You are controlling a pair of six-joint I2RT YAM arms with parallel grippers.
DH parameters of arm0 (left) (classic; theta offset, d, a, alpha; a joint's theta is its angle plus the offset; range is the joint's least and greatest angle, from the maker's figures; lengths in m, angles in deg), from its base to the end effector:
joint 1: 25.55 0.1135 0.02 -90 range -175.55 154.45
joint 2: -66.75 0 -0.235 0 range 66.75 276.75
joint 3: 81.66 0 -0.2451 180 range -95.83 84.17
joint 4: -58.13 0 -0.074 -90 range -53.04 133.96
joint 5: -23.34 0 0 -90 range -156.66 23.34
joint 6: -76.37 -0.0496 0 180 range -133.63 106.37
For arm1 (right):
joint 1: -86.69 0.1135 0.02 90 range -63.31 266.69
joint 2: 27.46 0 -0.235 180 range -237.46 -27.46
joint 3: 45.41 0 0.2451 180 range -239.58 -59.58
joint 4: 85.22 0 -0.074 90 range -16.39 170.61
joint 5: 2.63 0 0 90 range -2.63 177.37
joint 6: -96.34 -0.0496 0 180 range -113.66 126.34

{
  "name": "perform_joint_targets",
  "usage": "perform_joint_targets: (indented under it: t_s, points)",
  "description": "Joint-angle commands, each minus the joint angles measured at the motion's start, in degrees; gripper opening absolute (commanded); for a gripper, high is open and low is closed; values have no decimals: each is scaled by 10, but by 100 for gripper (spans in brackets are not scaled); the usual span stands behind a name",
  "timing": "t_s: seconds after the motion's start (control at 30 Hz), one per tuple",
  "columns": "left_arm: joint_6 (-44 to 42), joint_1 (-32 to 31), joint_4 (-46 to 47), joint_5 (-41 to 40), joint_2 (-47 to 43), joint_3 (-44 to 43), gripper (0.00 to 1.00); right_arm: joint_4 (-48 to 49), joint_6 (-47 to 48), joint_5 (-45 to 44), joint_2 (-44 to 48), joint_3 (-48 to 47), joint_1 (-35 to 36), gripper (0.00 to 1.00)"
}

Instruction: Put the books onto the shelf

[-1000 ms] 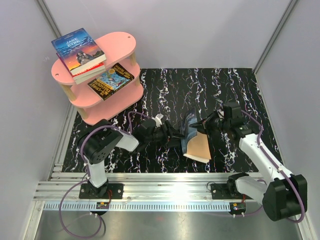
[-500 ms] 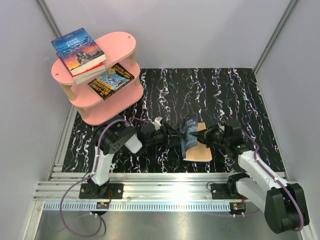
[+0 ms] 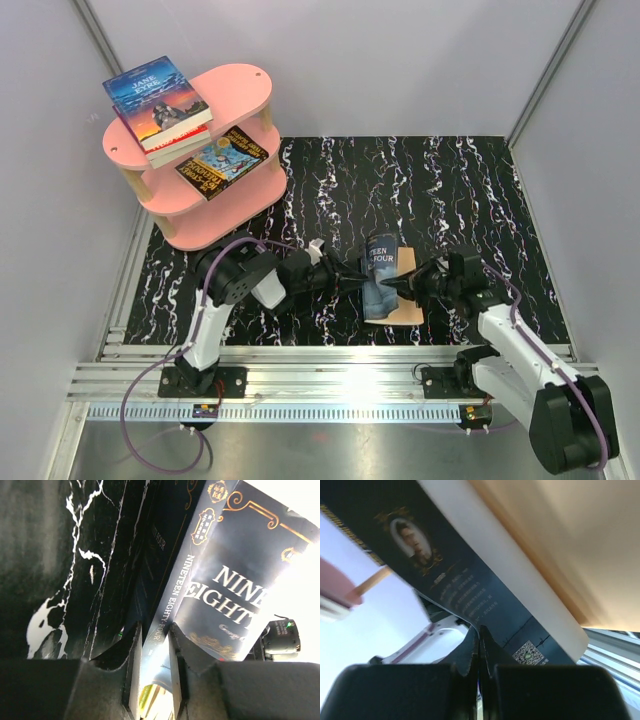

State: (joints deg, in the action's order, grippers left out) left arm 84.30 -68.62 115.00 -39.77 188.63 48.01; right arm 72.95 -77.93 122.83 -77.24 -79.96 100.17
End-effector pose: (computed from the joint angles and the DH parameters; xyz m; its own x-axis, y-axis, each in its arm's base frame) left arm 0.2302 -0.2459 0.0506 -0.8942 -0.3733 0.2470 -0.3115 0.1227 -0.9423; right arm 0.1839 0.0737 0.1596 -0.6954 0.6667 0.2682 0.5192 0.2081 0.8289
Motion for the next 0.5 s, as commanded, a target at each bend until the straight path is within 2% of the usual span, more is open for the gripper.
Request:
perform_joint_targets:
  t_s: [0.0,0.03,0.07,0.1,0.13,0.17,0.2,0.23,0.3,0.47]
  points:
    - [-3,3,89,8,-23,-34,3,-165,110,31,-49,-23,4,0]
    - [-18,2,29,11,-36,-38,0,-181,126,29,-56,-33,5,5]
    - [-53,2,-8,16,-64,-43,0,-197,168,25,-64,-60,4,16]
    - [-76,4,-49,23,-82,-53,0,-240,193,8,-72,-79,5,40]
    - [-100,4,-144,25,-101,-59,0,-273,219,-12,-75,-103,5,95]
    - [-127,10,-199,26,-119,-68,0,-311,280,-37,-80,-160,5,100]
    - [-184,12,-255,20,-161,-83,0,-388,306,-93,-92,-190,5,100]
    - [-213,15,-312,12,-181,-92,0,-419,334,-120,-99,-217,5,100]
    - [-285,20,-501,-20,-232,-110,0,-484,388,-178,-109,-274,4,100]
    - [-331,27,-641,-88,-311,-103,0,-483,383,-181,-89,-267,4,100]
